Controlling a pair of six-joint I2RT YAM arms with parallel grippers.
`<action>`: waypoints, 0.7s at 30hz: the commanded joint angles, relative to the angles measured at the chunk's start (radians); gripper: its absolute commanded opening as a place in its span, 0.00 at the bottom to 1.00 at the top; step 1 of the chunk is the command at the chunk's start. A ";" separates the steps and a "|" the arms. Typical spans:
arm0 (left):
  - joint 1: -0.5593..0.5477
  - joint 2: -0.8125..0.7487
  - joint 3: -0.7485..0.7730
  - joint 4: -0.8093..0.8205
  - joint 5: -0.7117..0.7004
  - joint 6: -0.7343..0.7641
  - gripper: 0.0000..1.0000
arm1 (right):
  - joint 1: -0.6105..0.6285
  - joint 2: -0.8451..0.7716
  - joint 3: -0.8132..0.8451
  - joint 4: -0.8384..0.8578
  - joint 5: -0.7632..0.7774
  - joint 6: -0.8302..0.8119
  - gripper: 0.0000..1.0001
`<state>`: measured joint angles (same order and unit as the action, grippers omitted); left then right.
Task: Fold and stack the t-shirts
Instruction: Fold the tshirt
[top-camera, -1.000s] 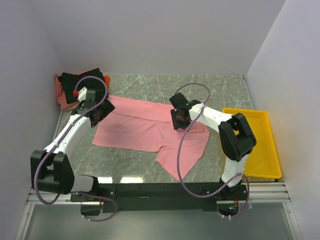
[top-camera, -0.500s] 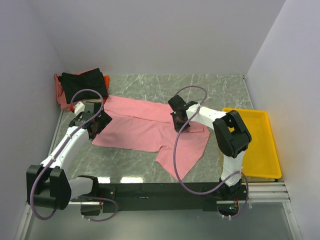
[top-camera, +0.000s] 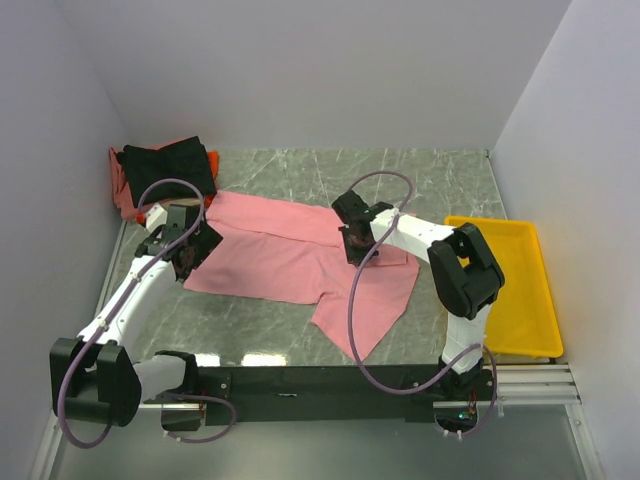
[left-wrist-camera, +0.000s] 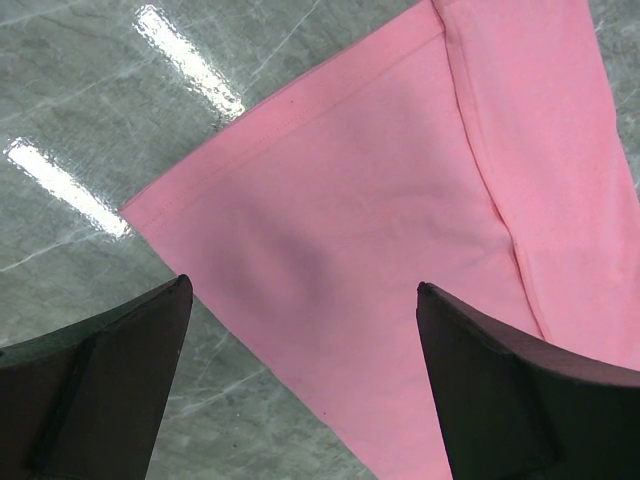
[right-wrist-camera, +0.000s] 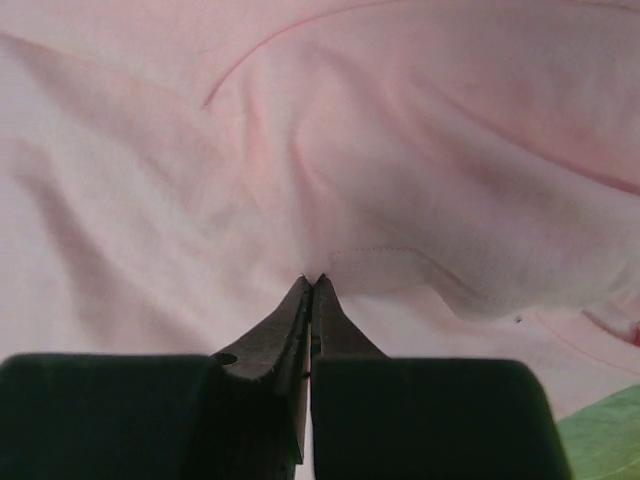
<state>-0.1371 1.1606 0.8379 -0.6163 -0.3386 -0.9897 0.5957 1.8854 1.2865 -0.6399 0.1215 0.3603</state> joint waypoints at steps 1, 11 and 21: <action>0.004 -0.029 0.006 -0.019 -0.014 -0.012 0.99 | 0.032 -0.081 0.045 -0.067 -0.016 0.035 0.00; 0.004 -0.015 0.006 -0.034 -0.004 -0.012 0.99 | 0.052 -0.059 0.056 -0.076 -0.149 0.092 0.00; 0.004 0.001 0.012 -0.023 0.010 -0.009 0.99 | 0.052 -0.112 0.085 -0.121 -0.076 0.112 0.65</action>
<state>-0.1371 1.1568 0.8379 -0.6445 -0.3374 -0.9901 0.6411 1.8439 1.3537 -0.7288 0.0074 0.4614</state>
